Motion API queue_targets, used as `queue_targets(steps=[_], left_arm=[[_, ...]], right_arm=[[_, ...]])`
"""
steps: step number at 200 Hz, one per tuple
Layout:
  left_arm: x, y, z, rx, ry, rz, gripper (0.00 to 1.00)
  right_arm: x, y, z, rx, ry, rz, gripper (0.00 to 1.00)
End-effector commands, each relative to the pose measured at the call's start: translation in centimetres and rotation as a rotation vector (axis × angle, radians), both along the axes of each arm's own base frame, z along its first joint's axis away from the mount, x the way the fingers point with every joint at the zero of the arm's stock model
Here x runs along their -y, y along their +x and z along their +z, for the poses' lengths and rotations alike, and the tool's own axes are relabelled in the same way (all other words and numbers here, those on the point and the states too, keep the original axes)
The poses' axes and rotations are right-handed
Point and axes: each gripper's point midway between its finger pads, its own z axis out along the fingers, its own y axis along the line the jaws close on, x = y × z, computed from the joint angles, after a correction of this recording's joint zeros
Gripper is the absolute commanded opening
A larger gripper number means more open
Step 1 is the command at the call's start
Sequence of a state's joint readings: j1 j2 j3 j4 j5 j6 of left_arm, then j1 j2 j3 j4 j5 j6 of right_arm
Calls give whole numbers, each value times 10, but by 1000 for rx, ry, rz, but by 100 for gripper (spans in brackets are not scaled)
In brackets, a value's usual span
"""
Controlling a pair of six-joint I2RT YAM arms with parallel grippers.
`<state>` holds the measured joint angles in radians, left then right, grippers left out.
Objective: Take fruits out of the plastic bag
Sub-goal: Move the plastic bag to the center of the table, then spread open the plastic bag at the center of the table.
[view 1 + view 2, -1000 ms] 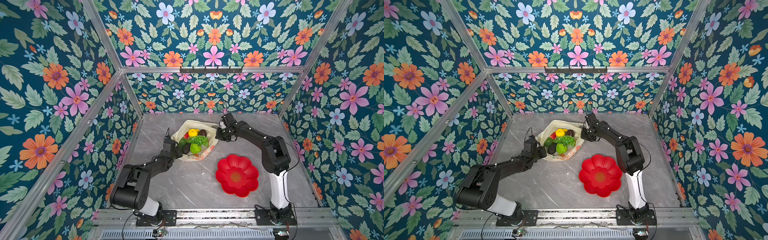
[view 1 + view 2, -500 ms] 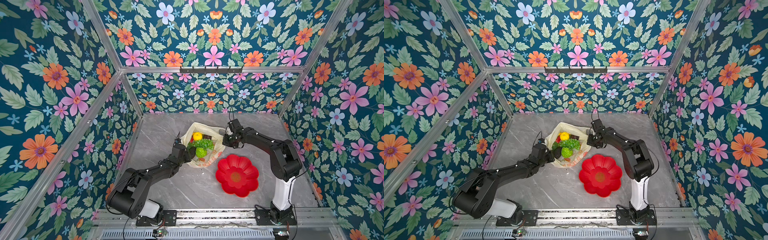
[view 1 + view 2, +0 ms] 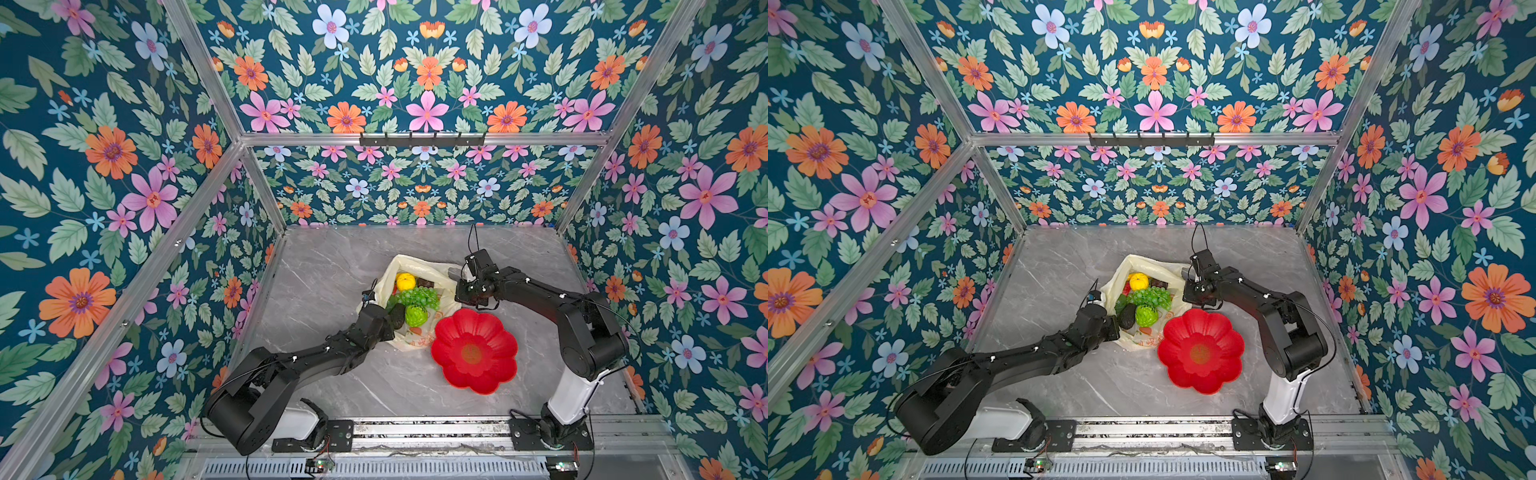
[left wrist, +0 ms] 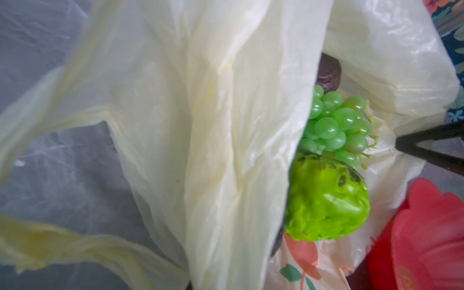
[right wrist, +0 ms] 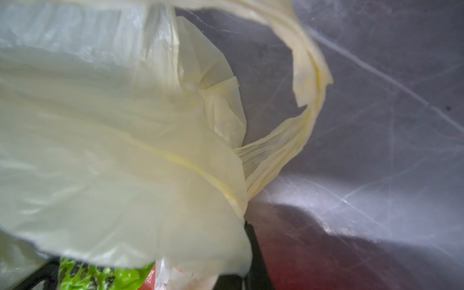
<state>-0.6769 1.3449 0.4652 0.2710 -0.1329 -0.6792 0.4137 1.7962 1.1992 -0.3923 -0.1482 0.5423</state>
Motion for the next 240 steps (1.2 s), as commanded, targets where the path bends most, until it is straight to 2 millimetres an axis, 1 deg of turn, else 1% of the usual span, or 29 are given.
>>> queue_targets(steps=[1,21,38,58,71,94,106,119,138,143,156,179,194,204,218,233,240], left_arm=[[-13,1,9,31,16,64,29],[-26,1,23,70,61,86,43],[-34,1,36,104,103,86,51],[-34,1,50,124,148,52,61],[-28,2,58,124,165,7,64],[-18,9,79,144,172,-30,67],[-14,18,90,159,190,-31,71],[-18,30,96,145,275,-5,73],[-27,51,95,99,453,35,77],[-27,56,89,78,494,29,78],[-25,67,84,44,567,15,79],[-18,80,74,13,623,-4,81],[-20,86,68,-5,640,15,81],[-21,90,66,-13,628,22,79],[-17,93,60,-22,589,1,73],[-13,95,56,-27,549,-20,69],[-13,97,55,-30,526,-25,65]], right_arm=[[-1,5,4,27,-7,10,0],[-2,8,6,35,-7,14,0],[-3,11,8,40,-5,15,0],[-5,13,10,46,1,17,0],[-6,14,11,49,4,16,0],[-7,15,12,49,9,21,0],[-7,15,13,50,10,20,0],[-7,15,14,52,10,20,0],[-7,15,14,51,10,20,0],[-7,15,14,49,9,20,0],[-7,15,14,50,10,21,0],[-8,16,15,52,13,20,0],[-8,16,16,55,15,20,0],[-8,17,16,55,16,19,0],[-8,16,15,53,13,22,0],[-8,16,15,51,11,23,0],[-8,17,13,48,8,22,0]])
